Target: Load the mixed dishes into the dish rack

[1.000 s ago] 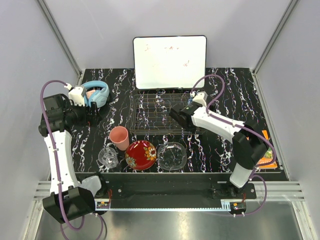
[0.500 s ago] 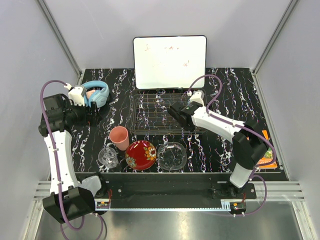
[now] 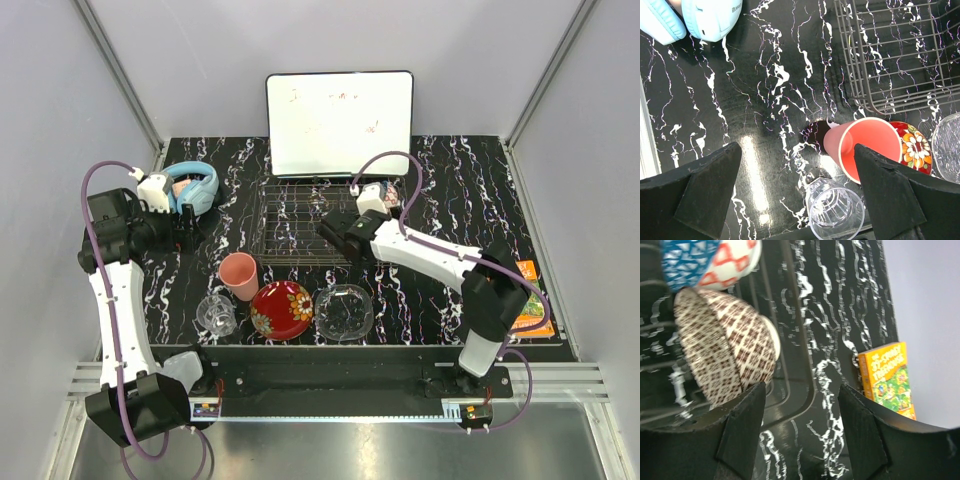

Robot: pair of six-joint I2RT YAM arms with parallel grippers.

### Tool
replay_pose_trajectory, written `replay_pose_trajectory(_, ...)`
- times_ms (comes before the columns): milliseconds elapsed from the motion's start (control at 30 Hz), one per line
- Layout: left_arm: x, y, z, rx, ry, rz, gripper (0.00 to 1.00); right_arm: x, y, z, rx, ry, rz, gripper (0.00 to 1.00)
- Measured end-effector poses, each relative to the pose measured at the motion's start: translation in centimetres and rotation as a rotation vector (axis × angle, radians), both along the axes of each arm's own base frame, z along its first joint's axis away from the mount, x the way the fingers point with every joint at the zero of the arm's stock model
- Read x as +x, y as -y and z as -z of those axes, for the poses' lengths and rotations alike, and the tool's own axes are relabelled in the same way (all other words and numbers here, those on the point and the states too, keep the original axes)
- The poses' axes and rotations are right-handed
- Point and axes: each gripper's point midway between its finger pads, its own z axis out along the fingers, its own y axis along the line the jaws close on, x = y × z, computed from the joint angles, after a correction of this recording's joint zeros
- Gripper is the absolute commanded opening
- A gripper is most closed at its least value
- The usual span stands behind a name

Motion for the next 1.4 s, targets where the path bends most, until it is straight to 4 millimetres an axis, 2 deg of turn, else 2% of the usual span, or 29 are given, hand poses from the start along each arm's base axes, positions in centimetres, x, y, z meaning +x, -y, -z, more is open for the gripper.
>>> replay_pose_trajectory(100, 0.1, 0.0, 0.1, 0.001, 0.001, 0.000, 0.99, -0.2, -1.4, -0.1, 0.027, 0.006, -0.030, 0.69)
replay_pose_trajectory(467, 0.1, 0.0, 0.6, -0.003, -0.009, 0.000, 0.99, -0.9, -1.9, -0.5, 0.101, 0.006, -0.030, 0.69)
replay_pose_trajectory(600, 0.1, 0.0, 0.6, -0.004, -0.009, 0.001, 0.99, -3.6, -2.7, -1.0, 0.264, -0.027, -0.076, 0.70)
replay_pose_trajectory(767, 0.1, 0.0, 0.6, -0.004, -0.010, 0.000, 0.99, -8.4, -4.4, -0.7, 0.616, -0.086, -0.186, 0.68)
replay_pose_trajectory(900, 0.1, 0.0, 0.6, -0.004, -0.010, 0.000, 0.99, -11.7, -4.8, 1.8, 0.803, -0.162, -0.219, 0.66)
replay_pose_trajectory(1067, 0.1, 0.0, 0.6, -0.009, -0.011, -0.004, 0.99, -14.1, -5.6, 6.6, 0.859, -0.295, -0.193, 0.65)
replay_pose_trajectory(1167, 0.1, 0.0, 0.6, -0.012, -0.012, -0.006, 0.99, -14.7, -5.9, 8.5, 0.870, -0.339, -0.174, 0.65)
replay_pose_trajectory(1400, 0.1, 0.0, 0.6, -0.011, -0.012, -0.006, 0.99, -14.8, -7.6, 11.0, 0.922, -0.374, -0.158, 0.62)
